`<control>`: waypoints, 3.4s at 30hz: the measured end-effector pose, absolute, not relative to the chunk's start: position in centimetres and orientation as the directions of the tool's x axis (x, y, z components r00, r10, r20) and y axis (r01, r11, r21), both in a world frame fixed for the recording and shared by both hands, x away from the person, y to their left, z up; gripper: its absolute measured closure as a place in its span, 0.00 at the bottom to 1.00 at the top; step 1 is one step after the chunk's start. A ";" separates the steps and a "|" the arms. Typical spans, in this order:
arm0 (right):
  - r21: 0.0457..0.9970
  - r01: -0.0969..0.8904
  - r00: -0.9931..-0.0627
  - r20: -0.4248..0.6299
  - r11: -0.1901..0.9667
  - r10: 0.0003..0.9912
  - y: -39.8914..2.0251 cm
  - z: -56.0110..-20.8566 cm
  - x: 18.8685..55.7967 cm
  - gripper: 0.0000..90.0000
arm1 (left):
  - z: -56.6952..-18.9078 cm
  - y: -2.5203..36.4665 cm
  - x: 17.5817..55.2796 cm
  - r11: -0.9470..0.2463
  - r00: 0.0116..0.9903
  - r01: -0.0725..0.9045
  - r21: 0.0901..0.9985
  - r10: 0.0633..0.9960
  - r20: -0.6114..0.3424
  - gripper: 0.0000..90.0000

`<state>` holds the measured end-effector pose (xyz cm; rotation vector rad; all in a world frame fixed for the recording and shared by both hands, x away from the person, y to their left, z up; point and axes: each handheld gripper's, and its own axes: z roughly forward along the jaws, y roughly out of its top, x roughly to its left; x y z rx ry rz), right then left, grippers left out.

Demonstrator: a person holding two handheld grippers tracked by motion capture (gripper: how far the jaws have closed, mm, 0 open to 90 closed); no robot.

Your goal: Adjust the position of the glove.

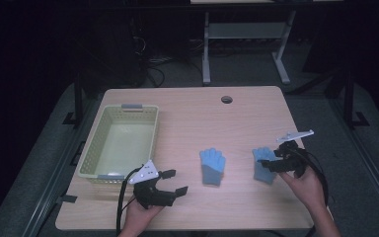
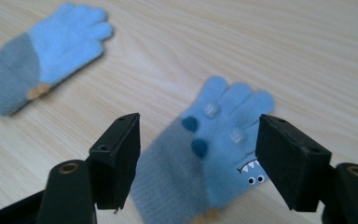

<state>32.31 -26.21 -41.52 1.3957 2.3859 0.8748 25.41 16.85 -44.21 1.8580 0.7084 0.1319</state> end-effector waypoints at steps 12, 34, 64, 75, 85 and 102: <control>0.499 0.782 -0.507 0.162 0.373 0.847 -26.0 -43.9 34.1 0.60 | -44.1 17.0 25.1 -0.236 0.820 0.392 0.889 0.529 -0.221 0.25; 0.504 0.777 -0.485 0.099 0.377 0.869 -25.4 -45.1 33.5 0.91 | -44.4 16.7 25.1 -0.220 0.821 0.407 0.887 0.513 -0.250 0.25; 0.557 0.746 -0.500 0.105 0.365 0.860 -26.2 -41.2 32.8 0.93 | -43.9 17.4 24.8 -0.184 0.816 0.388 0.903 0.523 -0.244 0.24; 0.608 0.695 -0.554 0.114 0.383 0.825 -23.5 -37.7 32.8 0.93 | -43.8 17.2 24.8 -0.191 0.814 0.395 0.899 0.526 -0.246 0.24; 0.615 0.650 -0.633 0.110 0.448 0.766 -18.9 -36.0 33.4 0.92 | -43.7 17.4 24.8 -0.191 0.816 0.386 0.903 0.527 -0.237 0.24; 0.581 0.629 -0.702 0.139 0.516 0.699 -13.5 -37.4 34.7 0.92 | -43.6 17.6 24.8 -0.177 0.813 0.388 0.905 0.528 -0.245 0.24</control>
